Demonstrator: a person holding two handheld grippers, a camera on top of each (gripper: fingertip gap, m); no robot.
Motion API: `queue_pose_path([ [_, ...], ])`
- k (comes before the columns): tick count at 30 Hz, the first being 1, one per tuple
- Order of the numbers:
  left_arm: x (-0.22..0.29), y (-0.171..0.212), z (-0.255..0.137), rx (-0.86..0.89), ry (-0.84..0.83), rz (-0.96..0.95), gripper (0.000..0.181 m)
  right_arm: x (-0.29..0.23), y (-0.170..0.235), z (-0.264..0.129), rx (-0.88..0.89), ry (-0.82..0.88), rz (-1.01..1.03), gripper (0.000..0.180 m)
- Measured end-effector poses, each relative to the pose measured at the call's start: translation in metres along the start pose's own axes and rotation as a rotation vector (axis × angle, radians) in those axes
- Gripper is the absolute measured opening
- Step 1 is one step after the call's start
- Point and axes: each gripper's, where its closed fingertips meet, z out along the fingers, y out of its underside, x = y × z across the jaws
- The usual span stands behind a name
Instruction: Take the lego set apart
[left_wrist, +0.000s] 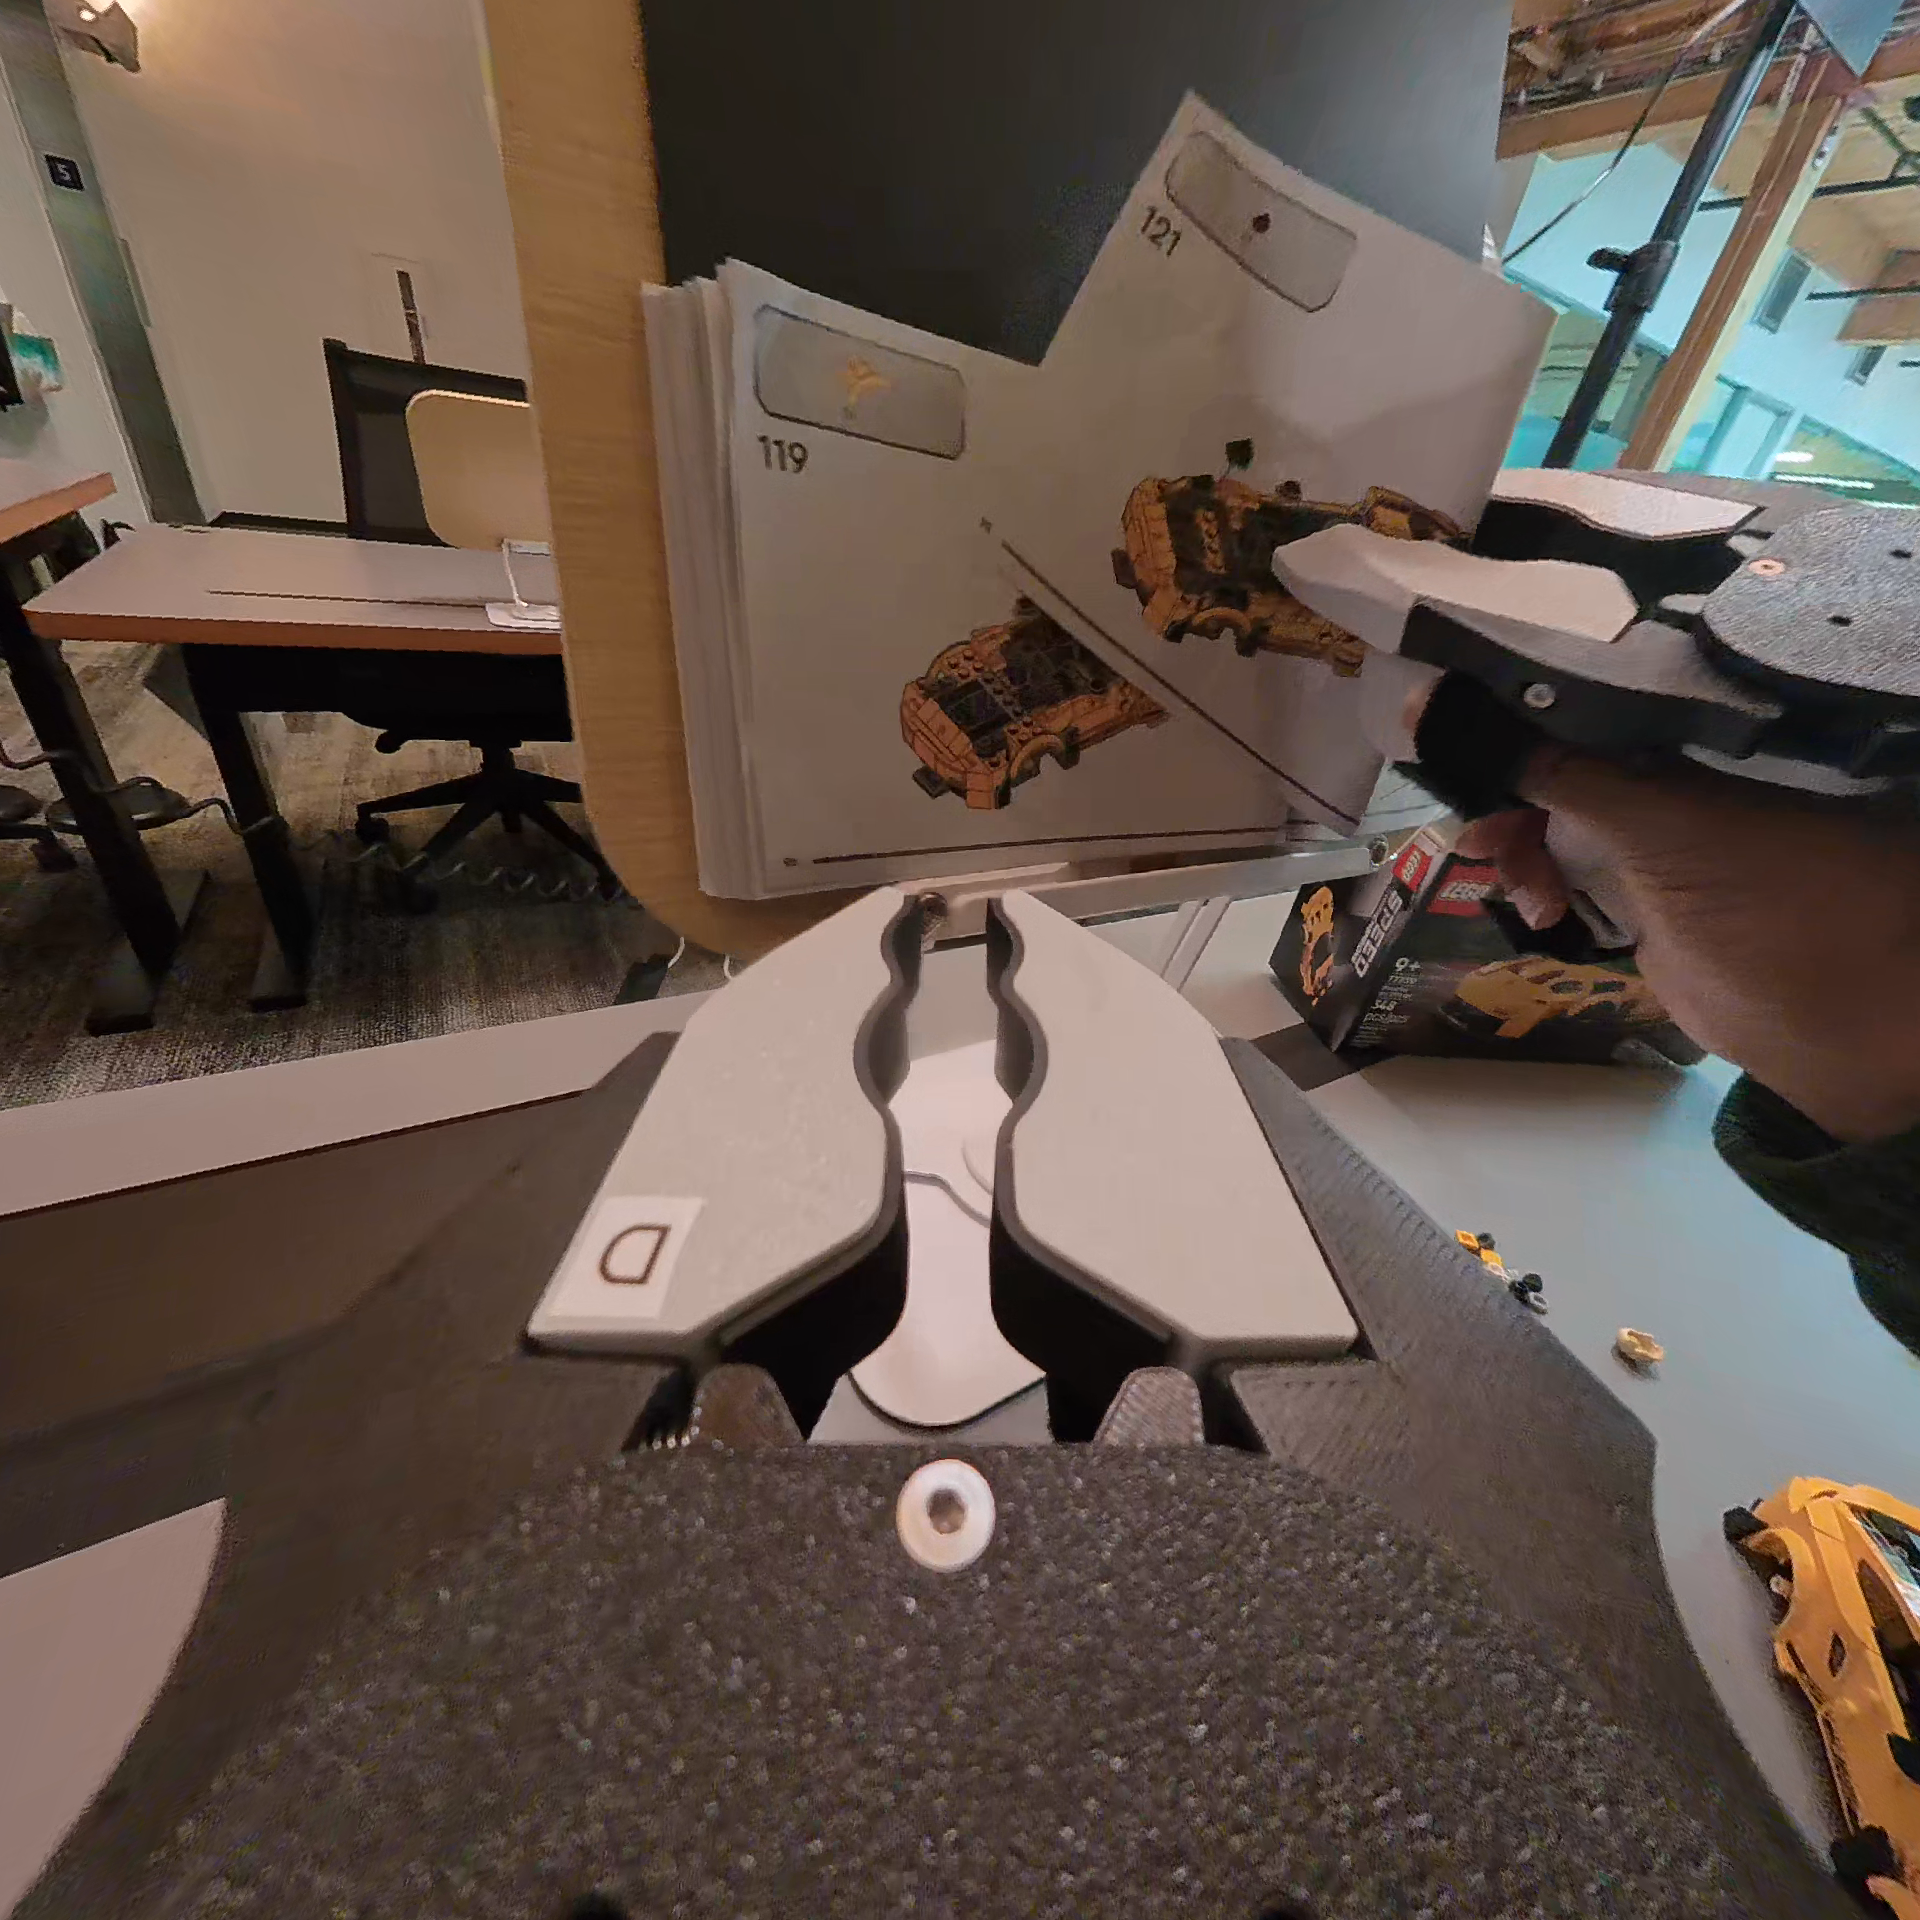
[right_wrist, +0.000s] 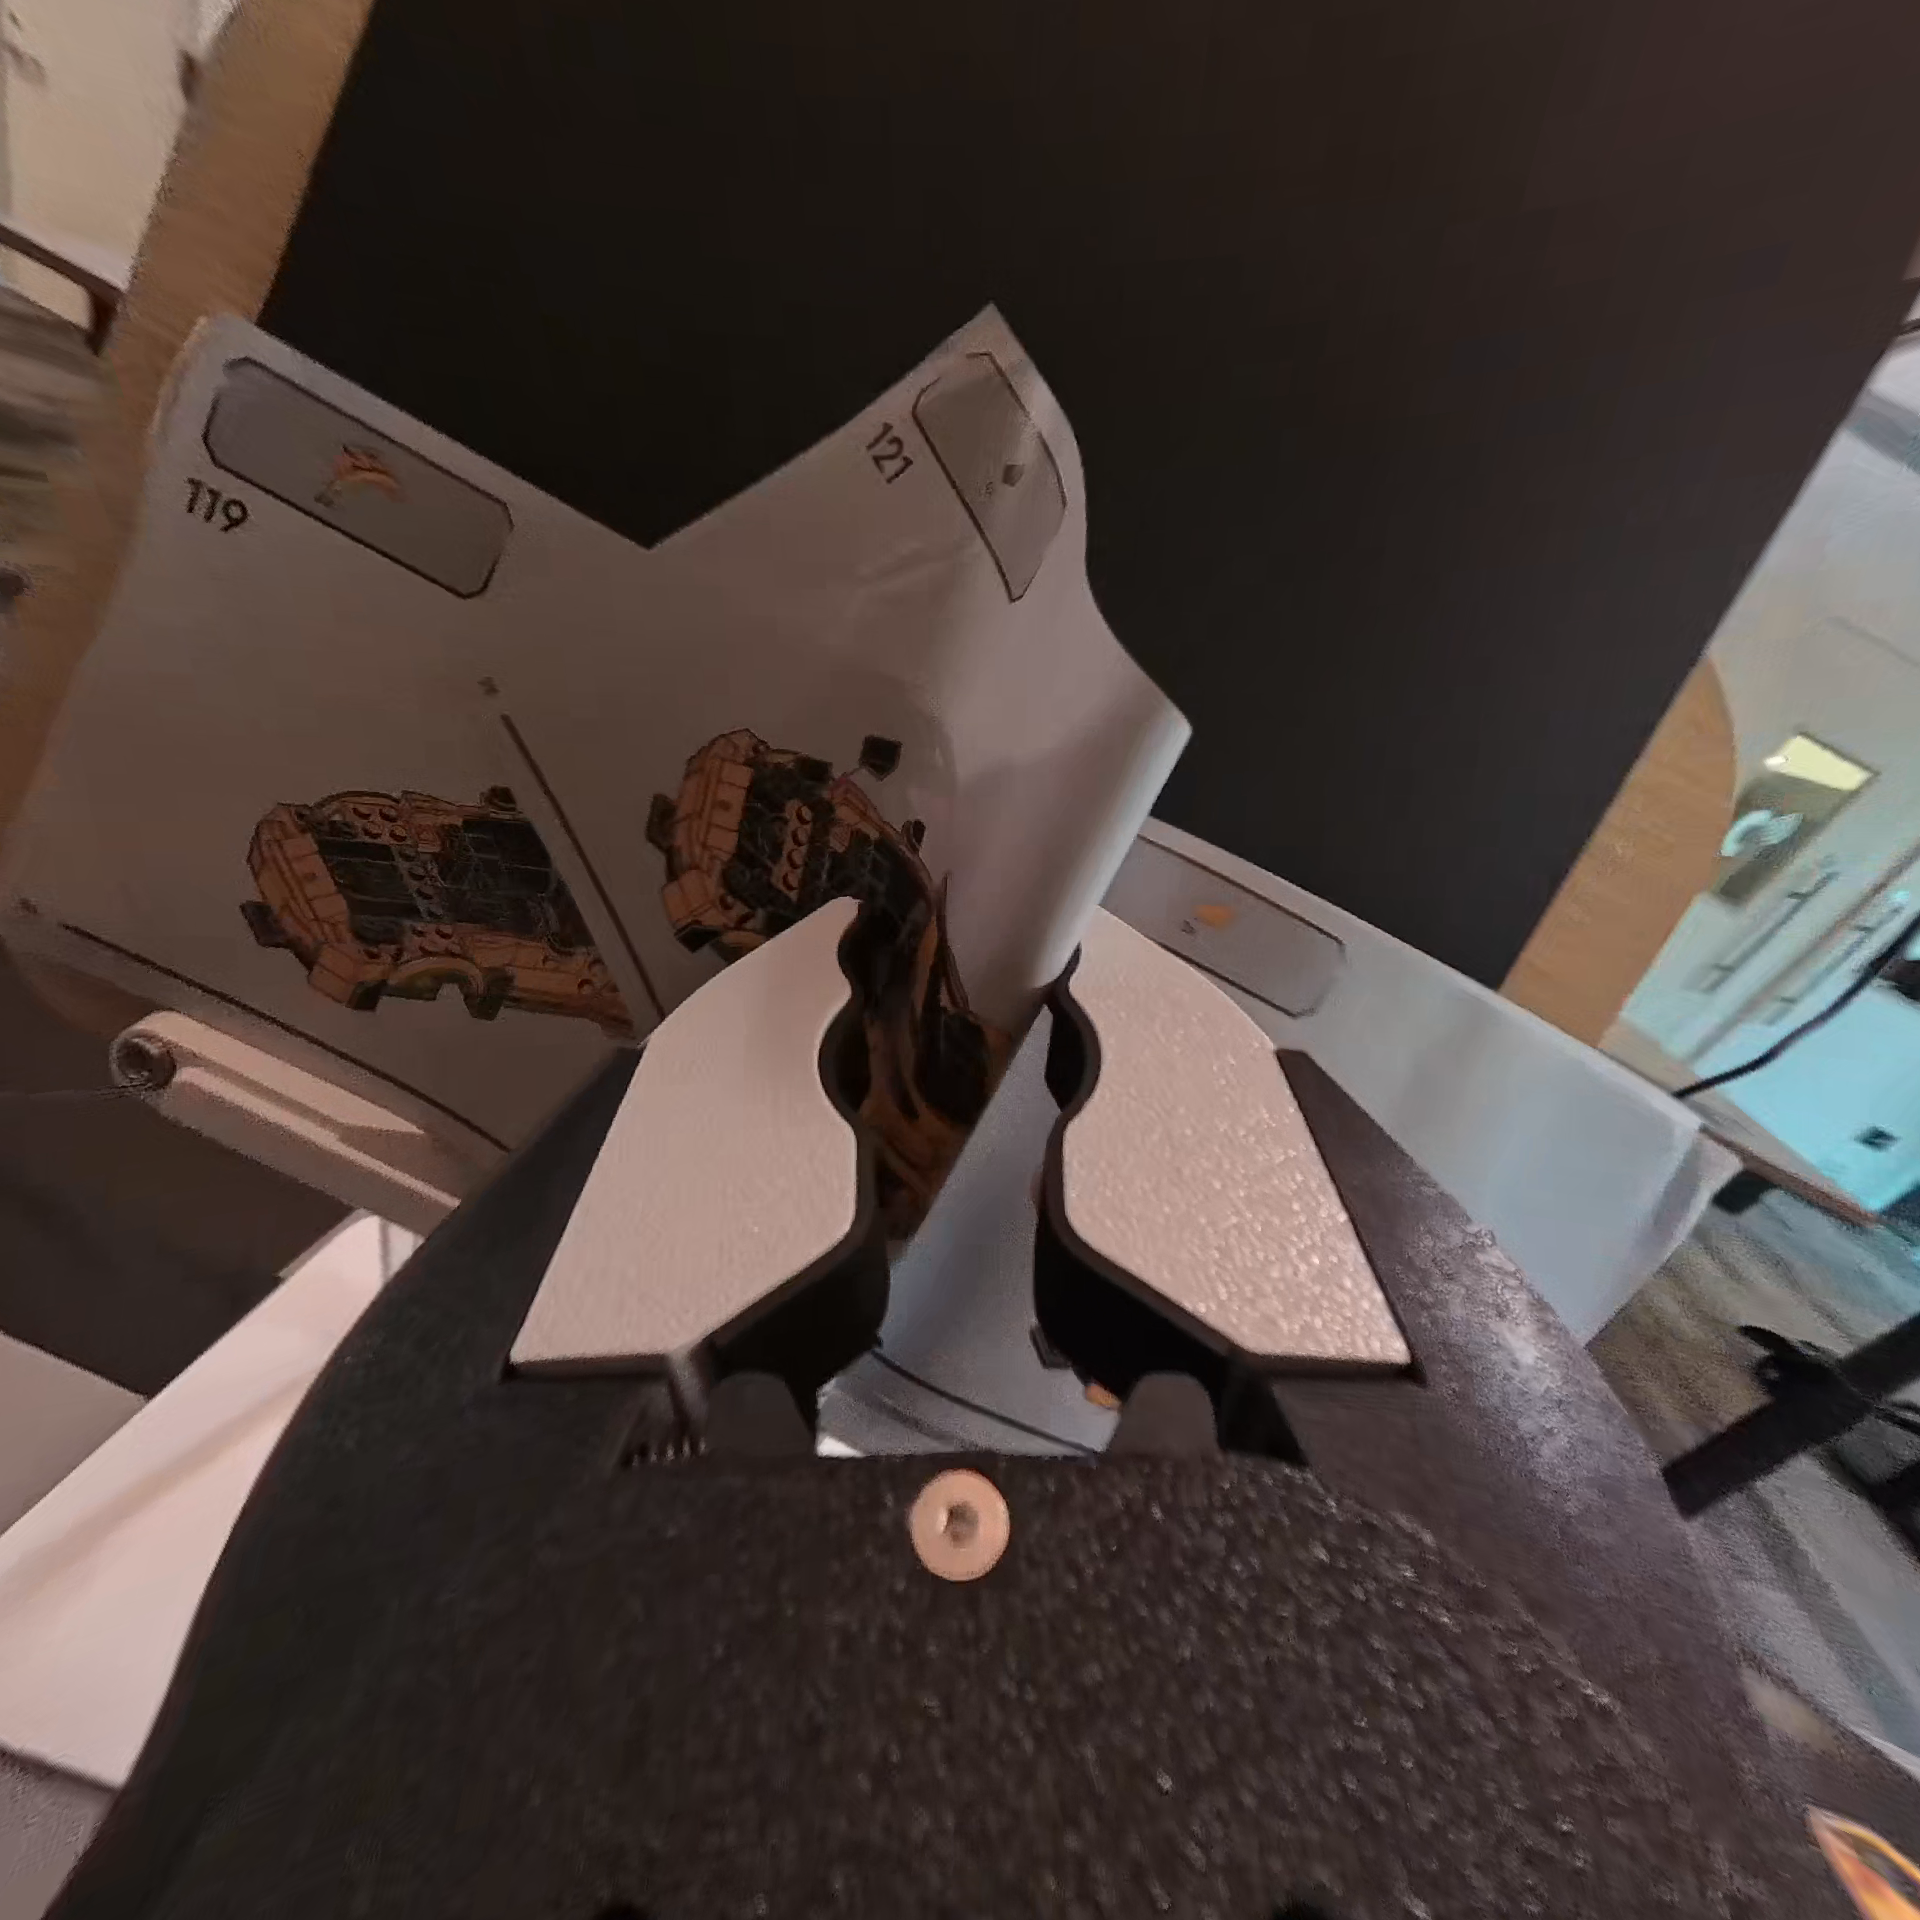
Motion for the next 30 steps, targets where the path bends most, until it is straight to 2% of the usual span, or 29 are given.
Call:
queue_pose_path([
  [7,0.036,0.012,0.010,-0.042,0.090,0.078,0.014,0.035,0.011,-0.024,0.068,-0.061,0.121,0.023],
  [13,0.080,0.016,0.025,-0.080,0.226,0.060,0.018,0.072,0.036,-0.032,0.053,-0.063,0.202,0.014],
  [17,0.104,0.015,0.049,-0.106,0.274,0.100,0.023,0.095,0.050,-0.035,0.042,-0.071,0.269,0.014],
  [19,0.110,0.015,0.071,-0.152,0.267,0.129,0.032,0.105,0.061,-0.038,0.022,-0.066,0.302,0.014],
  [22,0.117,0.017,0.096,-0.256,0.303,0.027,0.042,0.118,0.079,-0.050,-0.012,-0.059,0.364,0.015],
  [25,0.115,0.012,0.103,-0.213,0.289,0.033,0.039,0.110,0.089,-0.068,-0.017,-0.124,0.401,0.020],
  [28,0.114,0.022,0.102,-0.213,0.289,0.043,0.038,0.077,0.066,-0.080,0.059,-0.233,0.310,0.024],
  [30,0.115,0.025,0.098,-0.198,0.287,0.035,0.037,0.054,0.043,-0.075,0.062,-0.277,0.273,0.039],
])
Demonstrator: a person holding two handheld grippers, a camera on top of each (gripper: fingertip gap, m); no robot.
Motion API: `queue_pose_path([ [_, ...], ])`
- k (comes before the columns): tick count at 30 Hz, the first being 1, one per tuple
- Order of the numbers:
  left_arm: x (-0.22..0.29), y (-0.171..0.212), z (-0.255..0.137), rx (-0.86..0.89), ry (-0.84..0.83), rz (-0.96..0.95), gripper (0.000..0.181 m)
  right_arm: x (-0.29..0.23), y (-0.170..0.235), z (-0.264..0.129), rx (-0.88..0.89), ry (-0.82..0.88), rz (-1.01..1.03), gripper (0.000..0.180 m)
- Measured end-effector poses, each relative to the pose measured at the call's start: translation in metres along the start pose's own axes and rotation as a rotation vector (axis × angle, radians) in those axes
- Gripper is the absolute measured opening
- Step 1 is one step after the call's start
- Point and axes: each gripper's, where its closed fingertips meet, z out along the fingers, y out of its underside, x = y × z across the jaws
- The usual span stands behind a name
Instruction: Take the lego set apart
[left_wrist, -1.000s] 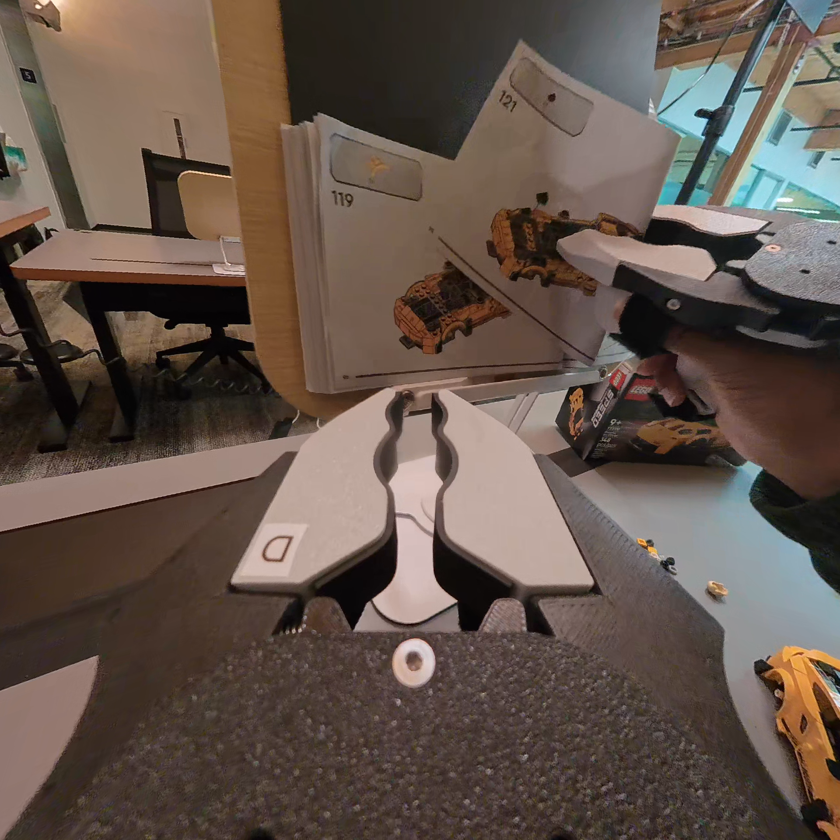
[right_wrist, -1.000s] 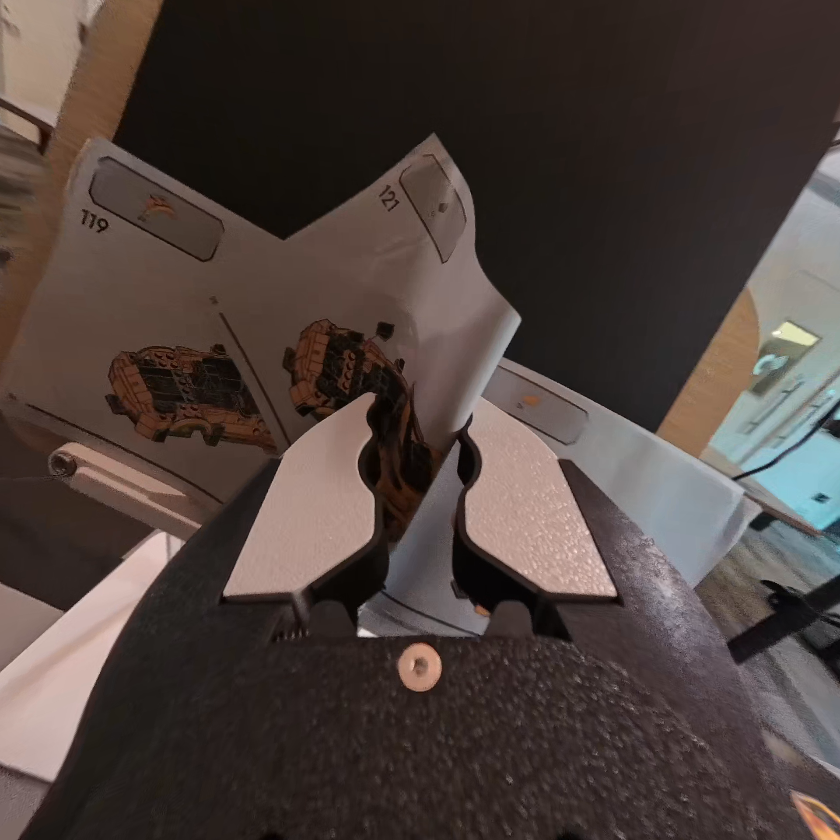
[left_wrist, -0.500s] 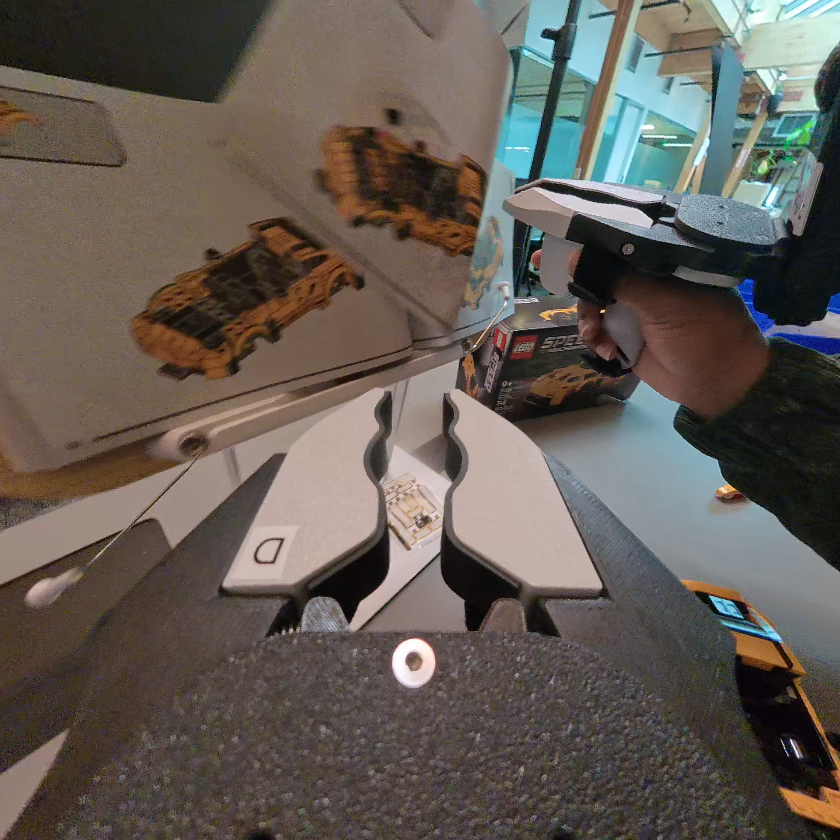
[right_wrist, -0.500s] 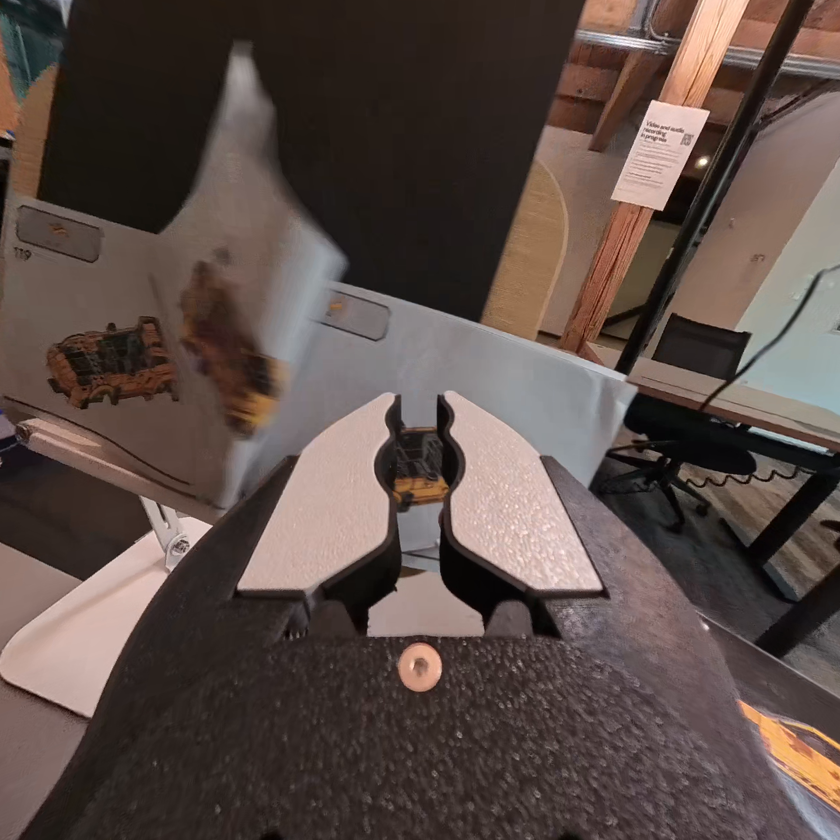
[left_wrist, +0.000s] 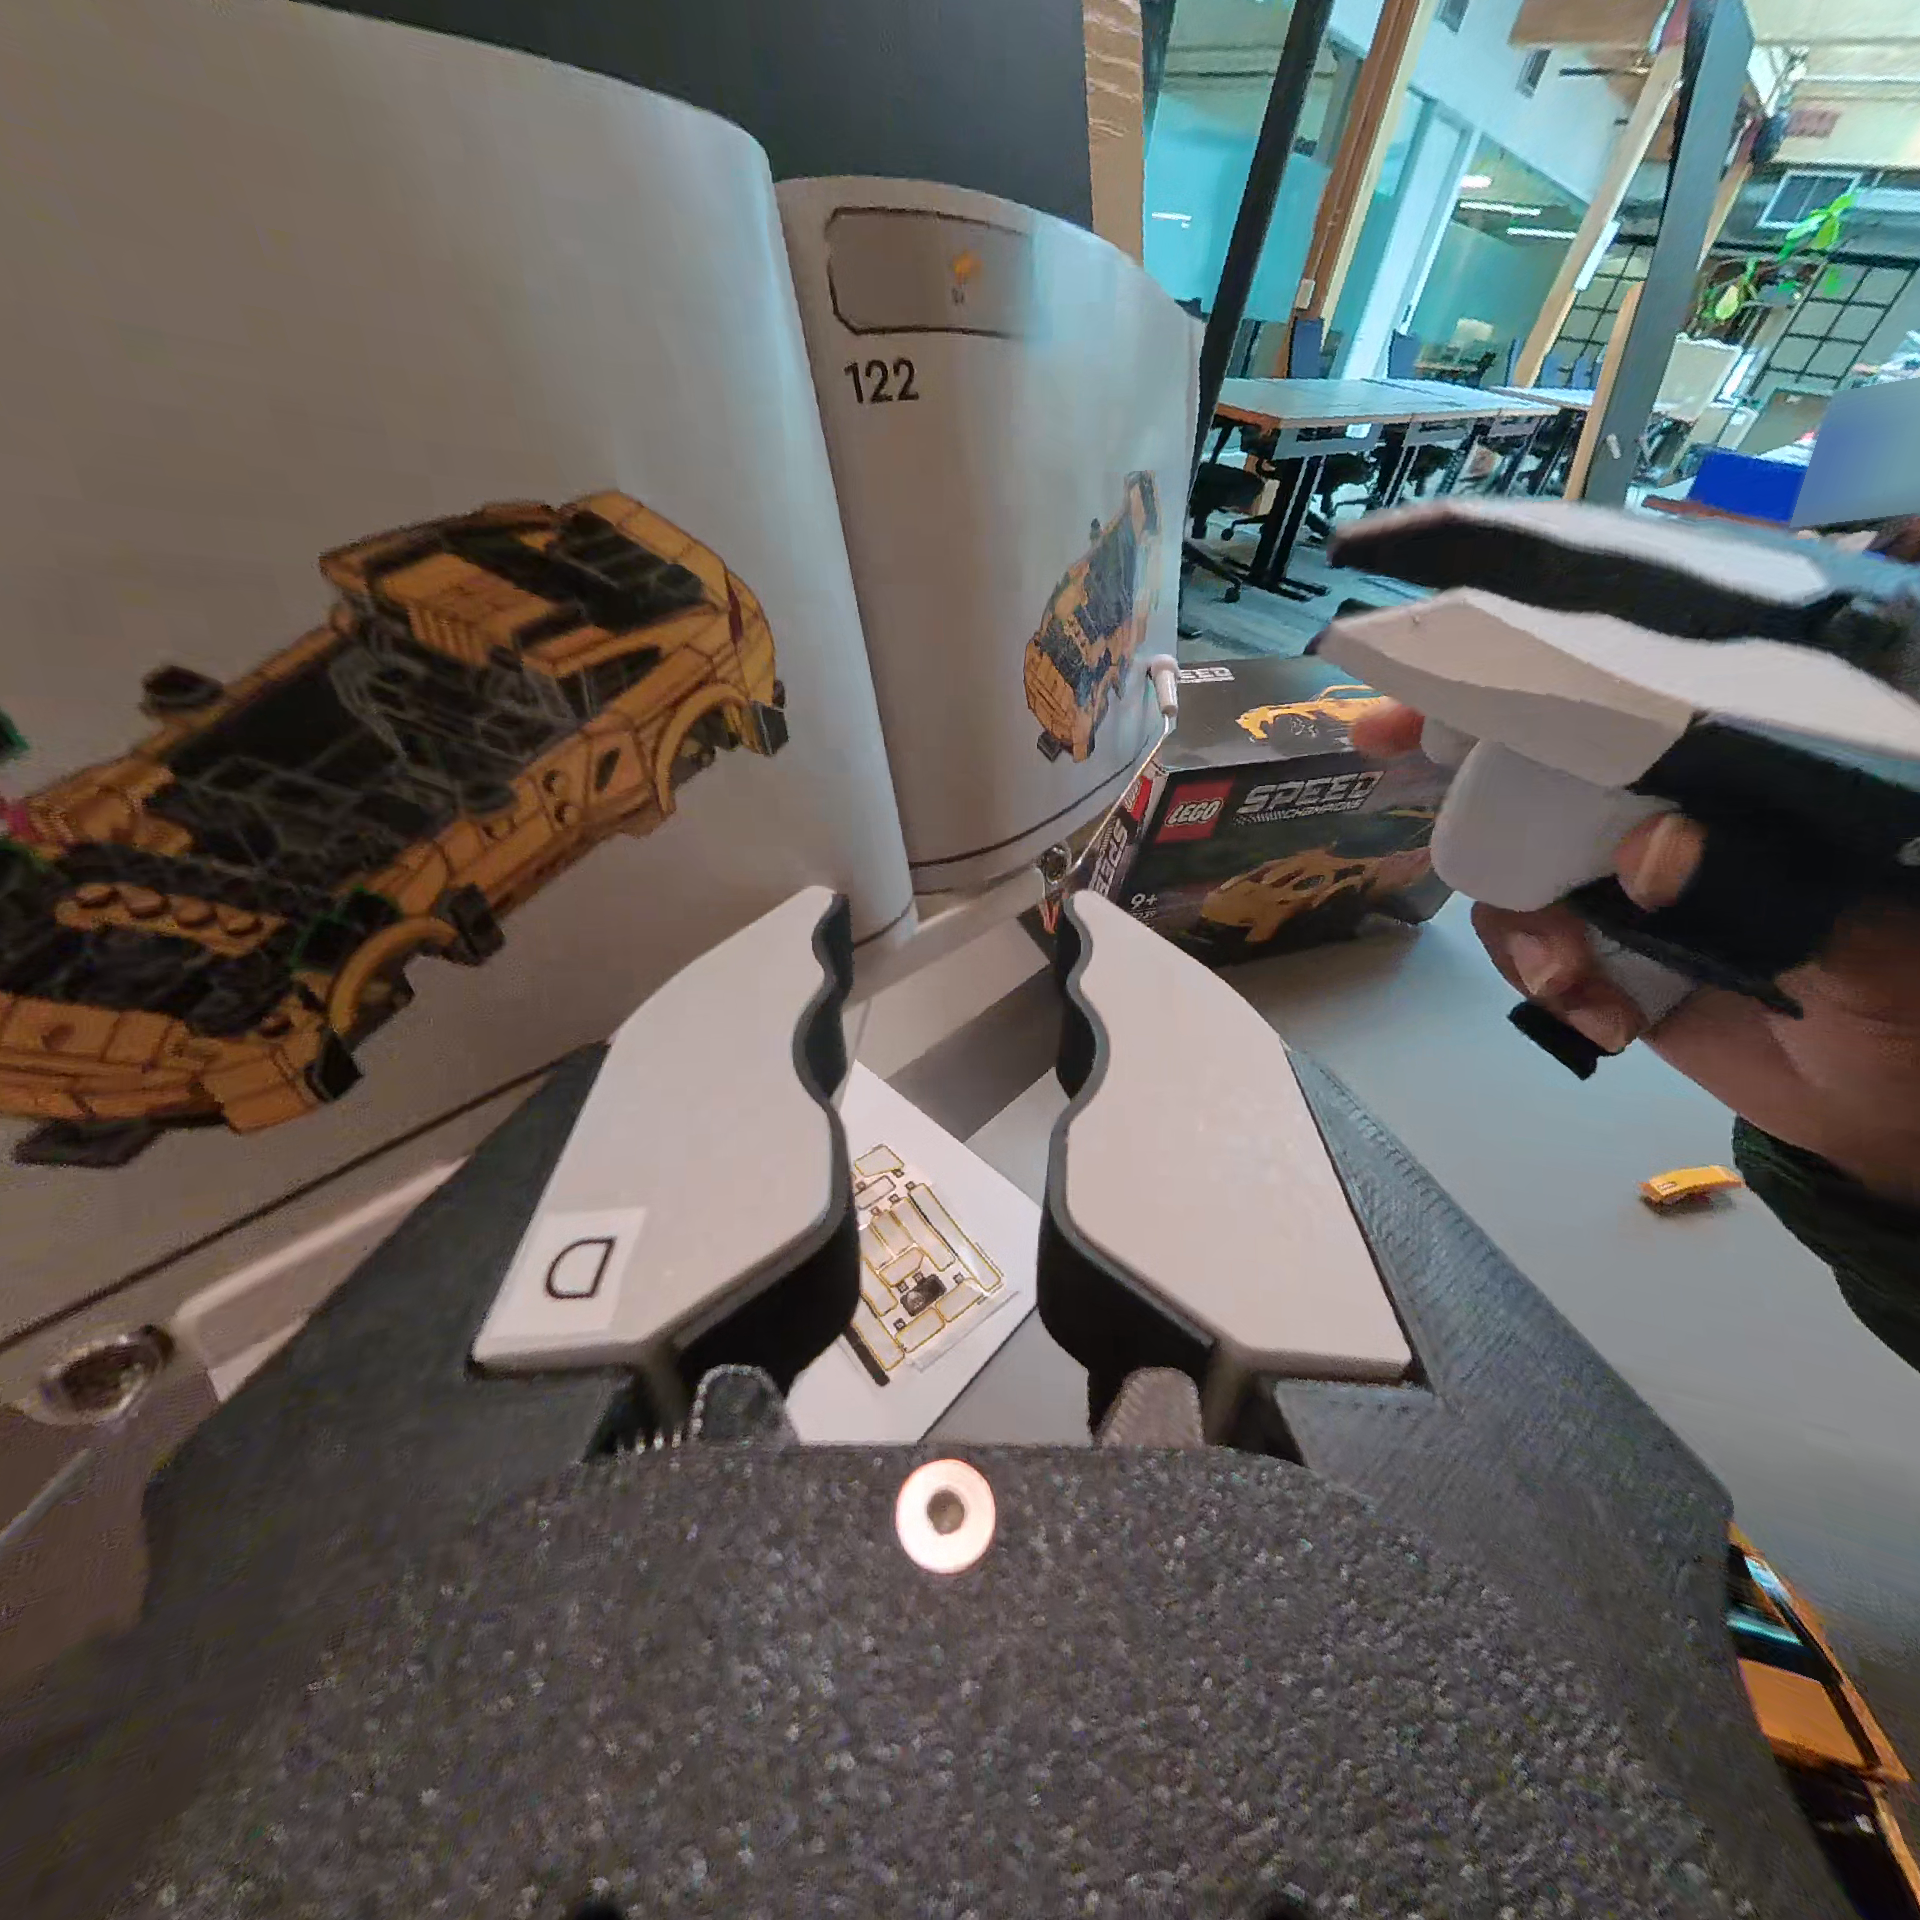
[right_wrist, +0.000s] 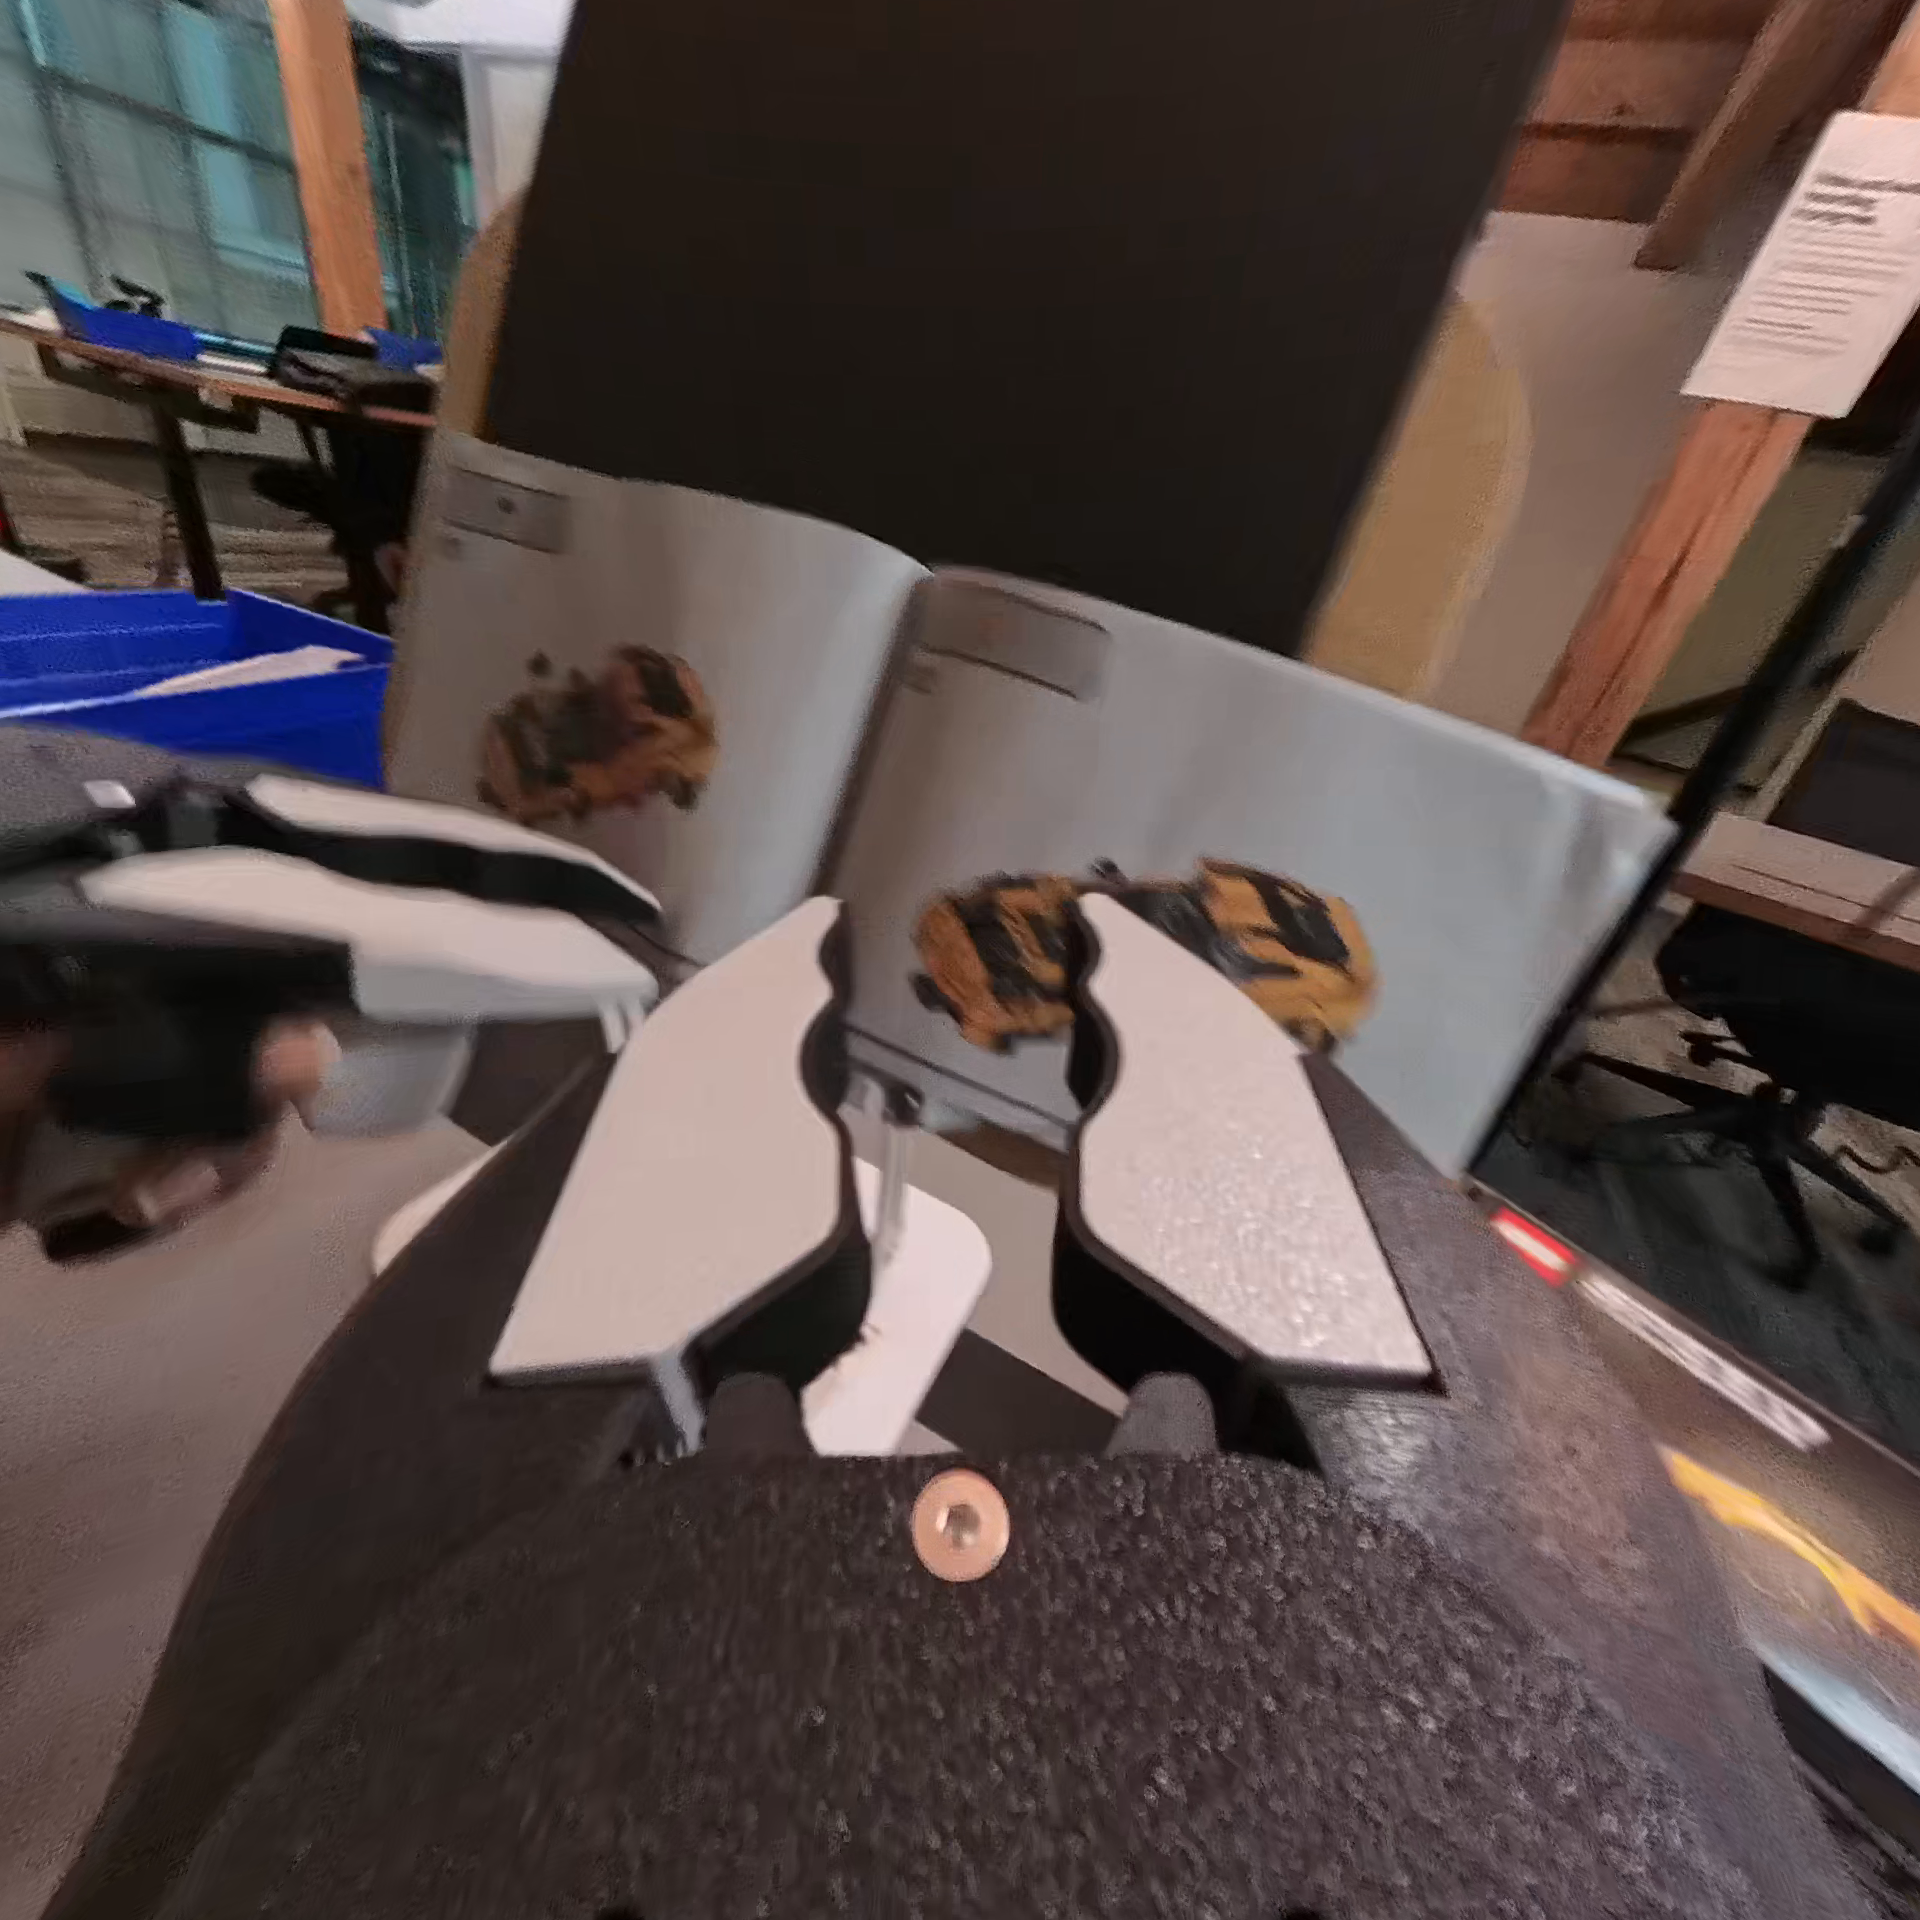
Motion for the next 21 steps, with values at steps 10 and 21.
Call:
queue_pose_path([
  [10,-0.024,0.011,-0.047,0.079,-0.226,0.036,0.030,-0.044,-0.014,0.109,-0.222,0.244,-0.345,0.076],
  [21,-0.047,0.002,-0.074,0.143,-0.241,0.014,0.031,-0.008,-0.013,0.068,-0.021,0.208,-0.124,0.006],
])
